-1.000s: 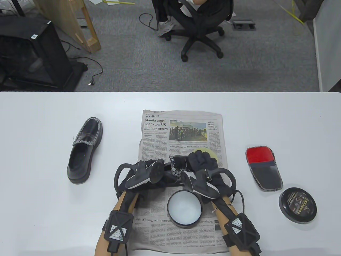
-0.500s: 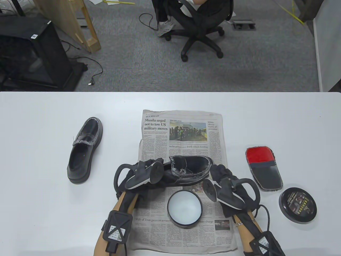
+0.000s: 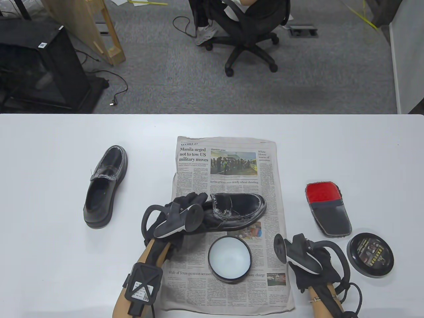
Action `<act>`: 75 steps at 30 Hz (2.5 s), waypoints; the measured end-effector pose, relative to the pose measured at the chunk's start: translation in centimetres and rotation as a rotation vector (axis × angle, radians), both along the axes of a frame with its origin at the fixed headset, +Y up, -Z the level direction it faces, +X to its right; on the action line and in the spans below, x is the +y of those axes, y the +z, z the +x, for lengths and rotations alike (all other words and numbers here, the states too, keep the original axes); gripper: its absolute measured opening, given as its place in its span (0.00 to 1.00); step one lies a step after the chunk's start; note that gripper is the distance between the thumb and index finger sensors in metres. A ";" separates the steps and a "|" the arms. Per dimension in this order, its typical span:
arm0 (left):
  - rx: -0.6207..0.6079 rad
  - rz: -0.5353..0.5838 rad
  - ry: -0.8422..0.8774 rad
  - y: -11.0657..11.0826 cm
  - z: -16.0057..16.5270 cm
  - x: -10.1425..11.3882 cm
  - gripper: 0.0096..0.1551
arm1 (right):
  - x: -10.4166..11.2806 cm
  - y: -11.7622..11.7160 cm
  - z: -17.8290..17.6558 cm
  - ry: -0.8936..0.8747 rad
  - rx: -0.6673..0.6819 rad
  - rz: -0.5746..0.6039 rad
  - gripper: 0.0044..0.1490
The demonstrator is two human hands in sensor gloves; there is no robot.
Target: Dip and apply leather care cream with polishing sponge on shoes
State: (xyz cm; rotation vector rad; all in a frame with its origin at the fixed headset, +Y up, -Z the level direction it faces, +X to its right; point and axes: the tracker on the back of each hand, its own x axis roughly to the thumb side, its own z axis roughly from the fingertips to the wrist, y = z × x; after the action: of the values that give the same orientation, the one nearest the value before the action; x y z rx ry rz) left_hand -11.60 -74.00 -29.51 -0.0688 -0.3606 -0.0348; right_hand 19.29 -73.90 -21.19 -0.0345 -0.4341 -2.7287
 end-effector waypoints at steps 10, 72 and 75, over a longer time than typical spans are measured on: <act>0.055 -0.091 -0.136 1.0 -1.8 1.2 0.38 | 2.3 1.5 -0.4 -0.102 0.078 0.181 0.43; 0.988 0.345 0.344 5.1 -22.0 4.1 0.21 | 2.5 2.2 -1.1 -0.282 0.248 0.303 0.47; 0.833 0.423 0.375 5.5 -20.1 6.1 0.21 | 2.7 2.2 -0.9 -0.291 0.237 0.310 0.47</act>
State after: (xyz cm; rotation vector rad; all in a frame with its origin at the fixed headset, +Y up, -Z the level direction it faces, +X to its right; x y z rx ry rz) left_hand -31.71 -67.87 -23.98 0.3966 0.4747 0.2832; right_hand 18.40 -71.19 -19.04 -0.3599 0.0698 -2.9934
